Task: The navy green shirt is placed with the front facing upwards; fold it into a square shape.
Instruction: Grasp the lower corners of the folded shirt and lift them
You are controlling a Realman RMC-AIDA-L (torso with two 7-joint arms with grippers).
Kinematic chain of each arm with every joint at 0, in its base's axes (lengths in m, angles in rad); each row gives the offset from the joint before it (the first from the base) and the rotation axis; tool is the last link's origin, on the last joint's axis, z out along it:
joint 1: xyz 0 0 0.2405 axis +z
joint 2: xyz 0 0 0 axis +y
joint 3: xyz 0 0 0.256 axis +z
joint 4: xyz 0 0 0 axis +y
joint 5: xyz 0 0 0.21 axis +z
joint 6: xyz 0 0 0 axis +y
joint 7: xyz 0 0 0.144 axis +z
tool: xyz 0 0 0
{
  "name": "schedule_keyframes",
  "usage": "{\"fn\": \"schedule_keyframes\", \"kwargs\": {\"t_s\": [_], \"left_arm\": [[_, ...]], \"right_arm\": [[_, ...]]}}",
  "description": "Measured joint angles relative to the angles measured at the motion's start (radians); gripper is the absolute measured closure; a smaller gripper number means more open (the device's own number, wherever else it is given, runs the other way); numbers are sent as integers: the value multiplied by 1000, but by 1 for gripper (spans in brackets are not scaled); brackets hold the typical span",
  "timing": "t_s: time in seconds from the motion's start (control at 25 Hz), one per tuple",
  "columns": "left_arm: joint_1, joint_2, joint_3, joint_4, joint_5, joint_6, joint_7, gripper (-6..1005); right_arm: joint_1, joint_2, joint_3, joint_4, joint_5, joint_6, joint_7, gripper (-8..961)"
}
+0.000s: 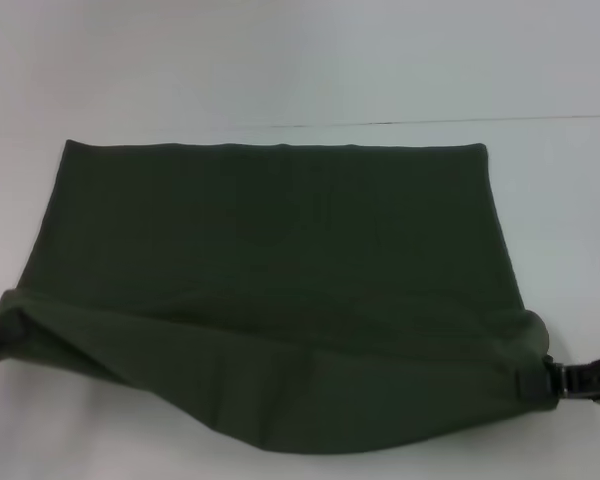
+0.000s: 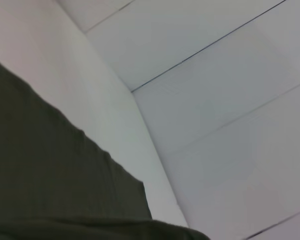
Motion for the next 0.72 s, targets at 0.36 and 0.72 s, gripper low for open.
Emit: {"fn": "schedule_keyframes", "kwargs": {"t_s": [0.36, 0.72], "left_arm": [[15, 6, -50, 10, 70, 56, -15, 968], [42, 10, -52, 32, 112, 113, -47, 968]], "right_arm": [[9, -19, -41, 10, -15, -38, -2, 904], [14, -30, -117, 18, -16, -59, -3, 903]]}}
